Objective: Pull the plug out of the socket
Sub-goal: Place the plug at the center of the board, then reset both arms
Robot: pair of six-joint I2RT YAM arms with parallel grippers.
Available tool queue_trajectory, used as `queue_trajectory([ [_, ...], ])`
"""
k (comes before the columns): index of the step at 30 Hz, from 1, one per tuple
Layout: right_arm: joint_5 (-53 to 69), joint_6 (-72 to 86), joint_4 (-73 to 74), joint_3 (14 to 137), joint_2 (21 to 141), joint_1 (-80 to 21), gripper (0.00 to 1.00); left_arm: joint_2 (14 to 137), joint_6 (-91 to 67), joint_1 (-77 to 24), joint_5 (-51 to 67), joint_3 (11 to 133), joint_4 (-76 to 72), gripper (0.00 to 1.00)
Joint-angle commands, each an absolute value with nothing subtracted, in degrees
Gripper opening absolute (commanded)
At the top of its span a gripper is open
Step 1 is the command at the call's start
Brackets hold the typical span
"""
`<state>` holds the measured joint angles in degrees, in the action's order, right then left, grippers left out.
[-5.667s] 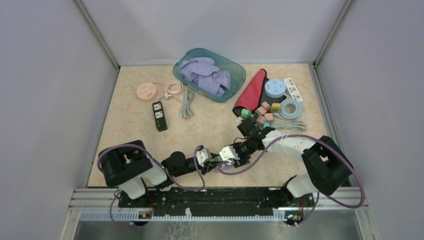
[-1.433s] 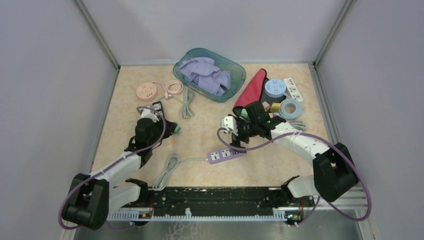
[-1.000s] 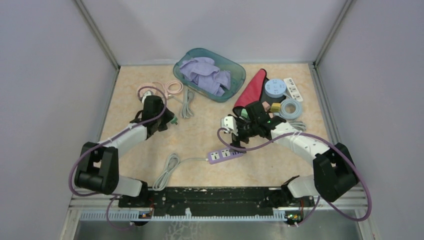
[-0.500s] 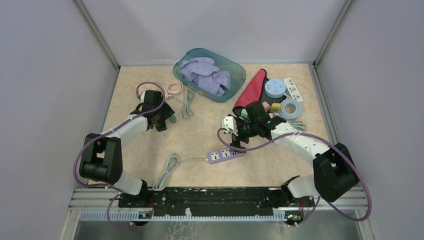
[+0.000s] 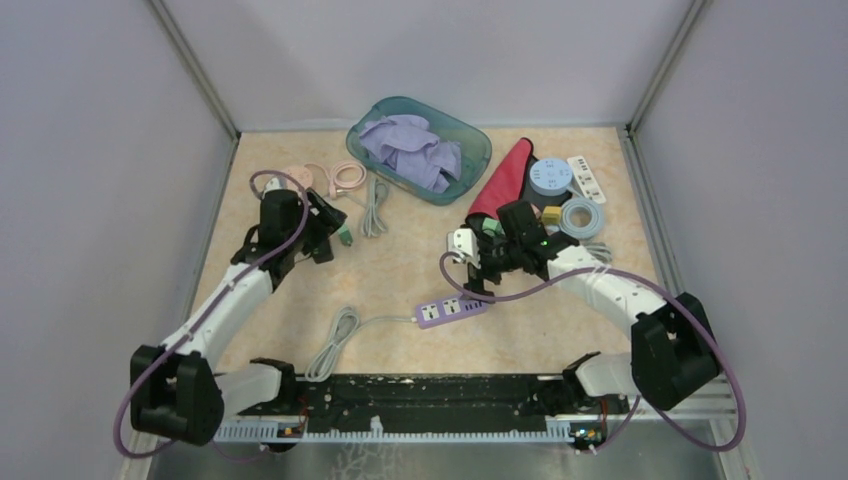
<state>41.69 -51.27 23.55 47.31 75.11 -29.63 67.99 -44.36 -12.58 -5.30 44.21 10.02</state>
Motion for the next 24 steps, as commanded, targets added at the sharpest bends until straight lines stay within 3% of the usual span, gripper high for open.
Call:
queue_trajectory([
  [1, 44.81, -51.07, 22.27, 47.72, 72.27, -28.36, 0.99, 60.97, -44.48, -12.3, -0.07, 40.4, 6.46, 0.83],
  [2, 45.27, -51.0, 22.32, 47.71, 71.94, -27.98, 0.99, 59.3, -44.28, -12.3, 1.01, 39.76, 5.96, 0.85],
  [4, 46.43, -50.64, 22.29, 47.7, 71.07, -27.2, 0.99, 56.0, -43.95, -12.27, 3.53, 38.52, 5.11, 0.99],
  [5, 47.16, -50.36, 22.29, 47.8, 70.59, -26.67, 0.99, 54.24, -43.91, -12.3, 4.89, 38.02, 4.85, 1.0],
  [14, 54.87, -36.65, 22.01, 52.86, 63.68, -18.54, 0.99, 39.94, -40.83, -12.3, 16.23, 39.85, 5.14, 1.0],
  [20, 47.46, -19.7, 27.7, 66.18, 63.05, -16.45, 0.99, 34.31, -34.85, -12.3, 22.73, 46.48, 5.9, 1.0],
  [24, 42.97, -17.21, 34.7, 76.05, 62.98, -16.37, 0.99, 33.13, -31.78, -12.3, 27.2, 51.66, 6.61, 1.0],
])
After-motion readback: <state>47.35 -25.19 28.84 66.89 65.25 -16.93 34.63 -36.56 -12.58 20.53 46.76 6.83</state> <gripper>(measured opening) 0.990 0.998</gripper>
